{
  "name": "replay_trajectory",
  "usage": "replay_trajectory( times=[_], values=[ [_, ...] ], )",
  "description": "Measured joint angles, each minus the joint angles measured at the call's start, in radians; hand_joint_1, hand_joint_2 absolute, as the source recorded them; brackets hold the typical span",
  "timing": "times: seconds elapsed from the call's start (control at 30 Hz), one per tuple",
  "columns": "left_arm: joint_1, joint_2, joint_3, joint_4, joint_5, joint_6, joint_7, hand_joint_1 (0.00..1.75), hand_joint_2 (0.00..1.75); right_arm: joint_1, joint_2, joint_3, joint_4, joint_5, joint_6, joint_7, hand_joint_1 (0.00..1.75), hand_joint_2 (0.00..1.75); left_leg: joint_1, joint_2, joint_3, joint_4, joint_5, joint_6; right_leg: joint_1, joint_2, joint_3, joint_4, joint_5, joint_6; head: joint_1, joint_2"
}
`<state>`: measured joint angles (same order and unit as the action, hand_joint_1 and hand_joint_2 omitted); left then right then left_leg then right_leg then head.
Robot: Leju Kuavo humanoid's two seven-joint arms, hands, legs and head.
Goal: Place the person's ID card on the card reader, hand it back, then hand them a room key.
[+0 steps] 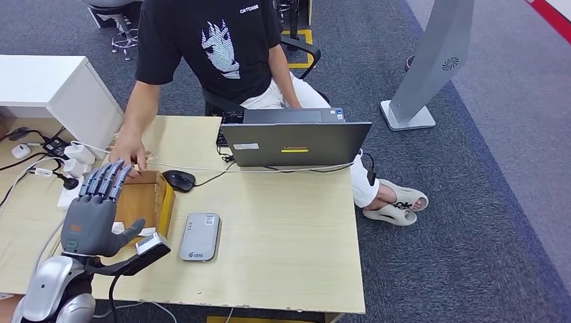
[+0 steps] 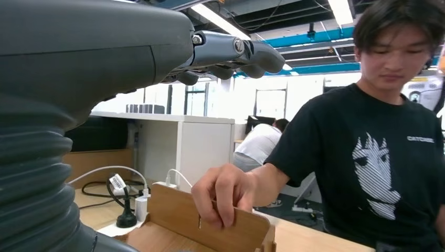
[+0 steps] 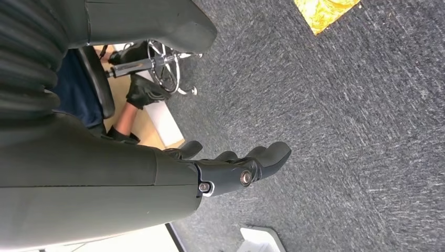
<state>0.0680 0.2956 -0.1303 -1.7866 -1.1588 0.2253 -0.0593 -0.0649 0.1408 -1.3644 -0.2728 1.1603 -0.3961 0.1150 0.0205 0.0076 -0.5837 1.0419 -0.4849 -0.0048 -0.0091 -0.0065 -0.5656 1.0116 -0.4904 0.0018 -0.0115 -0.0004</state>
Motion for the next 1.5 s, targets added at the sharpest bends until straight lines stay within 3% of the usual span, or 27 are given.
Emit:
replay_trajectory(
  times=[0.53, 1.5],
  values=[
    [0.075, 0.108, -0.044, -0.104, -0.150, -0.015, 0.096, 0.00, 1.75, 0.001, 0.011, -0.029, 0.000, -0.029, -0.010, -0.001, 0.00, 1.75, 0.000, 0.000, 0.000, 0.000, 0.000, 0.000, 0.000, -0.001, 0.000, 0.000, 0.000, 0.000, 0.000, 0.000],
    [0.082, 0.122, -0.044, -0.111, -0.152, -0.014, 0.096, 0.00, 1.75, 0.001, 0.016, -0.033, -0.002, -0.029, -0.011, -0.001, 0.00, 1.75, 0.000, 0.000, 0.000, 0.000, 0.000, 0.000, 0.000, -0.001, 0.000, 0.000, 0.000, 0.000, 0.000, 0.000]
  ],
)
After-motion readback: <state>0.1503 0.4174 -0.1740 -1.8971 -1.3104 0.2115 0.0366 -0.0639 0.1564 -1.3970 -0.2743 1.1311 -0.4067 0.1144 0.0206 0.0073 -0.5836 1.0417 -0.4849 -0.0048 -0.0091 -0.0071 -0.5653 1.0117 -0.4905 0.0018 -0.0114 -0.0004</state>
